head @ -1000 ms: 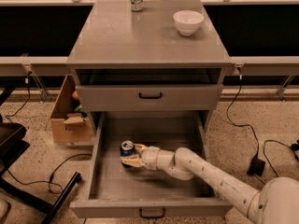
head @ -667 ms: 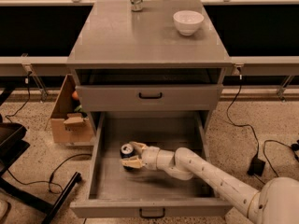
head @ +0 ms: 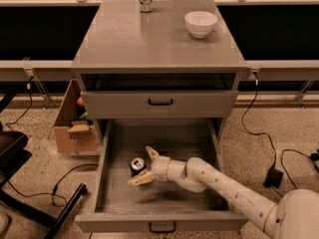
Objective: Place pepsi can into middle drawer
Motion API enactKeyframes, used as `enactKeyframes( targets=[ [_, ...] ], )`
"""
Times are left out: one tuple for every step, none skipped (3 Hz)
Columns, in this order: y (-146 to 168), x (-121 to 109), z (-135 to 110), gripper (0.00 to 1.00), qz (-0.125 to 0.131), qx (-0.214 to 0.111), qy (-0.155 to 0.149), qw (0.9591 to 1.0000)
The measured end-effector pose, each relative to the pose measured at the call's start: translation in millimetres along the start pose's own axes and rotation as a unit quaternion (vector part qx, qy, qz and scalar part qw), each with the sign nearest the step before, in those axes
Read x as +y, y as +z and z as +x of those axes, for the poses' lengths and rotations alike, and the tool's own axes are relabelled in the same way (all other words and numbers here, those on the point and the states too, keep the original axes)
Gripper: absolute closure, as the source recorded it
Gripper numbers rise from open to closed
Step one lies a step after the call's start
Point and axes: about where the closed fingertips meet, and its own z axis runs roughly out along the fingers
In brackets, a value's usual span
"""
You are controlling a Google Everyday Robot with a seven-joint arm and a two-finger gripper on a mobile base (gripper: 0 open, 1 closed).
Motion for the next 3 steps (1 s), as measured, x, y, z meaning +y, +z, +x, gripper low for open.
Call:
enactKeyframes(
  targets=[
    [4.3,1.7,-3.0,0.00,-0.007,0.021,0.000,0.9998],
    [-27.2,-0.7,-22.5,0.00,0.022,0.066,-0.009,0.9976],
    [-58.3,34.4,-27.2,0.00,0.017,0.136,0.013,0.9904]
  ],
)
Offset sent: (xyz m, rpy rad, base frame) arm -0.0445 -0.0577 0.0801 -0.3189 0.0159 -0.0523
